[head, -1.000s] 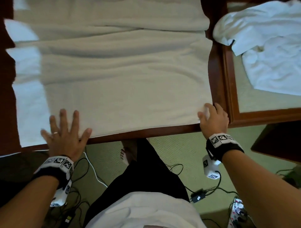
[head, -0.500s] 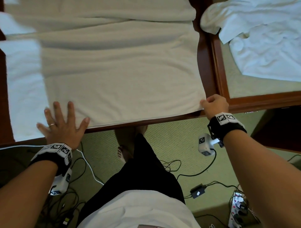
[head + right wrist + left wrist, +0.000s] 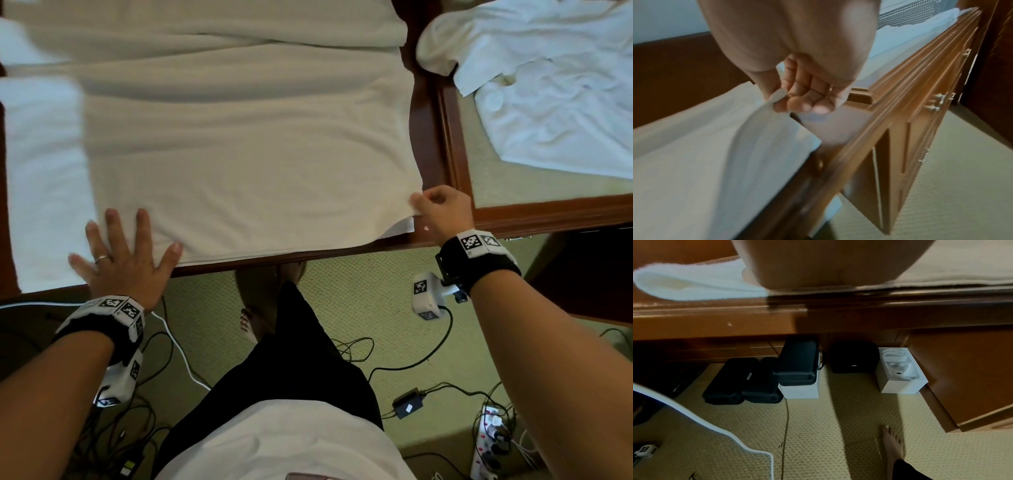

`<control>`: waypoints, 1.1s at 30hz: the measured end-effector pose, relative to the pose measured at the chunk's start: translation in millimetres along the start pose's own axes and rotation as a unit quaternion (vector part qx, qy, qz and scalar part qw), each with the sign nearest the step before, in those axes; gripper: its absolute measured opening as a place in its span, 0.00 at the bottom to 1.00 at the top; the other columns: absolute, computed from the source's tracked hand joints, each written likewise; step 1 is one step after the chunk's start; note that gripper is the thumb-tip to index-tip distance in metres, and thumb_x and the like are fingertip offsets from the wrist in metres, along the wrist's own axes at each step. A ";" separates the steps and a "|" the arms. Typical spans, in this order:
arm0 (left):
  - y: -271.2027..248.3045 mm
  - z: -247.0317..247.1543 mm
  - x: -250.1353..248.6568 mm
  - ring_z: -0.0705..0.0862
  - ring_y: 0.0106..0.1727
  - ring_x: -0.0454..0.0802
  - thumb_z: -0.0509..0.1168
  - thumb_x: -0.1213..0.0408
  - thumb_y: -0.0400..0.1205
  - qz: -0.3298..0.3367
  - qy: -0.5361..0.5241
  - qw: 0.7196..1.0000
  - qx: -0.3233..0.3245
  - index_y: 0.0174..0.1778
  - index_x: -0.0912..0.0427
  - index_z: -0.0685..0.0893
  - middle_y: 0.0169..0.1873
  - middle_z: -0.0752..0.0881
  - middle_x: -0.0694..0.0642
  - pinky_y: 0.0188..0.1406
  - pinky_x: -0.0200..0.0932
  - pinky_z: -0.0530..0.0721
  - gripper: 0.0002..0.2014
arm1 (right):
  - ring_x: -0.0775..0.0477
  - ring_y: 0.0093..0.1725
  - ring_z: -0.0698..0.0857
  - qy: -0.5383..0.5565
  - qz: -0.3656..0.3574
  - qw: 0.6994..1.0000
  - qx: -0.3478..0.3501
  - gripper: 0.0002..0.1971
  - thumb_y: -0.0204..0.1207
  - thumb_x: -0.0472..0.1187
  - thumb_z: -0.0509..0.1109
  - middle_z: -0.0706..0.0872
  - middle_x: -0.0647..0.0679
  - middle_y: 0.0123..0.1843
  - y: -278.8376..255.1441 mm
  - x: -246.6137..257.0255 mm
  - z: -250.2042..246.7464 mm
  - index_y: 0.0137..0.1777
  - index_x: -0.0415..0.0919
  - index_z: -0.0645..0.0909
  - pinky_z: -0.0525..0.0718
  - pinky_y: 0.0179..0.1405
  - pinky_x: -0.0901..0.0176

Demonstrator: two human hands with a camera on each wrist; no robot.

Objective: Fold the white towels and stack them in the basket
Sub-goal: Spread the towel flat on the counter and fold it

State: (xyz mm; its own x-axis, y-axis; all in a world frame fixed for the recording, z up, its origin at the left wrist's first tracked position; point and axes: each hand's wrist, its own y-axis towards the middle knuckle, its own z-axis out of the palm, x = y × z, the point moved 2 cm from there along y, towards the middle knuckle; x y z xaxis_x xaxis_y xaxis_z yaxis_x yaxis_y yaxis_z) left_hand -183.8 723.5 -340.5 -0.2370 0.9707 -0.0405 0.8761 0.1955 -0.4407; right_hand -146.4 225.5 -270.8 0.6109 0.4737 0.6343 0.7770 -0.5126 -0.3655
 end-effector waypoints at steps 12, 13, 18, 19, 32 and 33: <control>0.3 -0.2 -0.3 0.37 0.88 0.63 0.41 0.28 0.81 -0.008 -0.005 1.000 0.007 0.88 0.39 0.39 0.88 0.34 0.53 0.80 0.79 0.44 0.40 | 0.44 0.74 0.77 -0.037 -0.114 0.978 0.171 0.31 0.76 0.65 0.61 0.79 0.43 0.76 -25.6 57.8 49.7 0.70 0.44 0.81 0.75 0.71 0.42; 0.3 -1.7 0.4 0.37 0.88 0.62 0.40 0.28 0.81 -0.008 -0.007 1.000 0.005 0.88 0.39 0.40 0.88 0.35 0.52 0.80 0.78 0.44 0.40 | 0.42 0.82 0.67 -0.211 -0.147 0.952 0.167 0.34 0.80 0.65 0.57 0.67 0.43 0.84 -26.1 36.0 49.3 0.80 0.46 0.71 0.69 0.78 0.39; 8.6 -11.8 3.4 0.53 0.84 0.68 0.43 0.25 0.79 0.000 -0.048 0.997 -0.058 0.86 0.47 0.54 0.85 0.55 0.59 0.77 0.82 0.49 0.42 | 0.36 0.84 0.61 -0.393 -0.169 0.900 0.078 0.27 0.86 0.53 0.55 0.59 0.36 0.86 -40.8 -24.4 37.9 0.77 0.35 0.68 0.75 0.72 0.33; 9.6 -12.8 2.5 0.53 0.84 0.69 0.44 0.25 0.78 0.001 -0.045 0.997 -0.060 0.85 0.47 0.55 0.84 0.56 0.60 0.76 0.82 0.49 0.43 | 0.34 0.83 0.63 -0.392 -0.175 0.901 0.061 0.25 0.85 0.52 0.57 0.61 0.34 0.85 -42.2 -23.3 37.7 0.73 0.34 0.71 0.77 0.70 0.33; 11.2 -12.0 19.2 0.51 0.85 0.68 0.48 0.26 0.81 -0.020 -0.009 0.998 -0.053 0.87 0.49 0.52 0.86 0.50 0.62 0.73 0.81 0.58 0.44 | 0.34 0.63 0.76 -0.351 -0.268 0.895 0.060 0.29 0.77 0.61 0.66 0.74 0.40 0.70 -59.5 85.3 120.8 0.70 0.41 0.75 0.83 0.52 0.42; 11.3 -11.6 19.1 0.49 0.86 0.67 0.48 0.26 0.80 -0.028 -0.004 0.999 -0.045 0.88 0.49 0.50 0.87 0.49 0.61 0.75 0.80 0.57 0.44 | 0.34 0.63 0.75 -0.372 -0.256 0.889 0.077 0.27 0.78 0.59 0.67 0.74 0.40 0.69 -62.0 87.8 131.6 0.69 0.41 0.74 0.83 0.50 0.43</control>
State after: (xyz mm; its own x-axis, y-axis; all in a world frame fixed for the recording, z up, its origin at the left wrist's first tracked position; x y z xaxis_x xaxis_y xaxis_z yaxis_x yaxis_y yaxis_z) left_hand -173.5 745.9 -335.8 -0.2892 0.9569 -0.0259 0.8957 0.2610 -0.3599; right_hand -121.0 393.1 -282.1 0.0581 0.9887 0.1385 0.9587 -0.0166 -0.2838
